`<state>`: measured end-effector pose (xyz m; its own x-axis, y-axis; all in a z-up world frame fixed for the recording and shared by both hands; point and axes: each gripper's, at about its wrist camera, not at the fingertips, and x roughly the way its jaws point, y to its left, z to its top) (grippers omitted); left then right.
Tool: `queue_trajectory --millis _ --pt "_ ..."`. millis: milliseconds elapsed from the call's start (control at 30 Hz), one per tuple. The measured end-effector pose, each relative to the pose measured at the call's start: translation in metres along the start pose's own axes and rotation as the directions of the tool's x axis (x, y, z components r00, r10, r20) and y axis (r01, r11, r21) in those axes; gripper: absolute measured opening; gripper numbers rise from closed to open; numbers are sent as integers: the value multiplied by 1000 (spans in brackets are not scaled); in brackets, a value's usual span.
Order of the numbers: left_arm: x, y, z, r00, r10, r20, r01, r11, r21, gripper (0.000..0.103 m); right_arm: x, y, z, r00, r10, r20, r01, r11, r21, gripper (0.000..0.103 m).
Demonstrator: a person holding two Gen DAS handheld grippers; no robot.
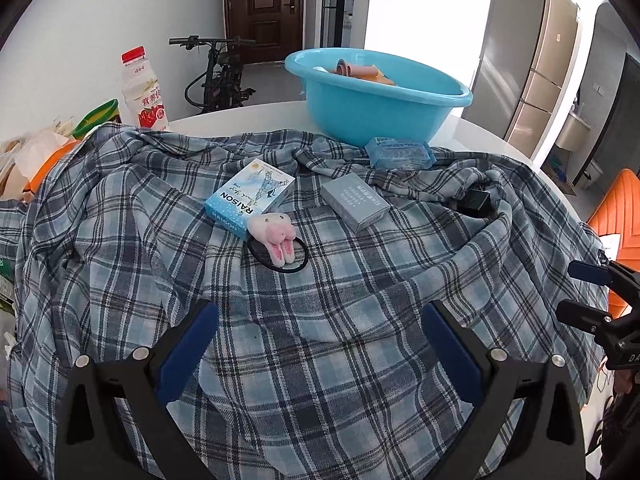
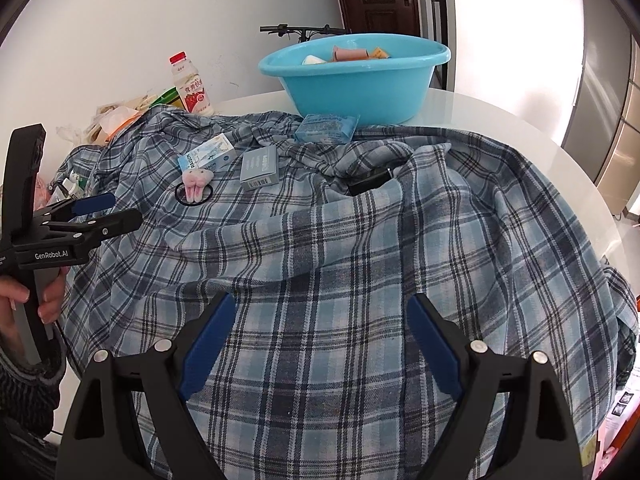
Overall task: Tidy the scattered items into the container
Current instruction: 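Move the right gripper over the black item on the shirt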
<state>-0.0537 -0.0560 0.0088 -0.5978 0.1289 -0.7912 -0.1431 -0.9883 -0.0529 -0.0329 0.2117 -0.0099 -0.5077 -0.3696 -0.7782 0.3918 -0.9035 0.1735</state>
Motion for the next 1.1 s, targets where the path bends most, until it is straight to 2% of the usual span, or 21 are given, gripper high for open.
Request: queue_trajectory --millis 433,833,1100 --pt "15 8 1 999 -5 -31 5 1000 -15 103 13 -10 2 1000 -5 -31 6 1000 25 87" --pt "18 14 8 1000 2 -29 -2 1000 -14 103 23 -22 6 999 2 -49 2 998 67 87" --pt "27 13 12 998 -30 -50 29 999 -22 103 31 -22 4 998 8 -67 -4 998 65 87"
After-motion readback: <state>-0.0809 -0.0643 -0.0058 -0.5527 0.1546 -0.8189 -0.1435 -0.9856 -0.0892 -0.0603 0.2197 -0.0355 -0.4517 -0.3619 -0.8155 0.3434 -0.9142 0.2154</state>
